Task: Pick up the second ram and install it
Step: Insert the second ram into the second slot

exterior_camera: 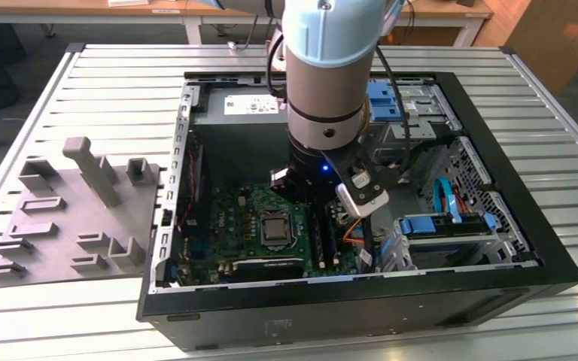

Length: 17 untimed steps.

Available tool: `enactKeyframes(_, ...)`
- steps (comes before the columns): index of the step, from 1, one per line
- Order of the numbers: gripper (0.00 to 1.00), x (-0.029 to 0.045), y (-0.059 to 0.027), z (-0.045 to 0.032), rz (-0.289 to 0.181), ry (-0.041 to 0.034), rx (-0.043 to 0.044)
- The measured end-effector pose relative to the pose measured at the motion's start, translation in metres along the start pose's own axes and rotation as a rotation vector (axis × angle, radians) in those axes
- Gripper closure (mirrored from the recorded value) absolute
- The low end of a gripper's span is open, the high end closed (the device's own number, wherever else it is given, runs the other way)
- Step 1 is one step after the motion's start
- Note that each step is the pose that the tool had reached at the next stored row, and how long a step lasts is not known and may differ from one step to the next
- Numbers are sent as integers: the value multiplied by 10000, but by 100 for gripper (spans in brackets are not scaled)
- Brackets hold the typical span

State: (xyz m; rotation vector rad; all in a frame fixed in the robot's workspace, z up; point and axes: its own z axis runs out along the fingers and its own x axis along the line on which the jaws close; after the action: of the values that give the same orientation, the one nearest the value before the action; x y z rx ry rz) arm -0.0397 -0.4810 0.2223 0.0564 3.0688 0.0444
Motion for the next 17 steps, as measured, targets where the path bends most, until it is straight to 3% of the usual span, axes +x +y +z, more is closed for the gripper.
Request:
enactKeyframes(4, 80, 0, 0, 4, 191, -9, 155)
enactKeyframes(17, 80, 3, -2, 55, 248, -11, 162)
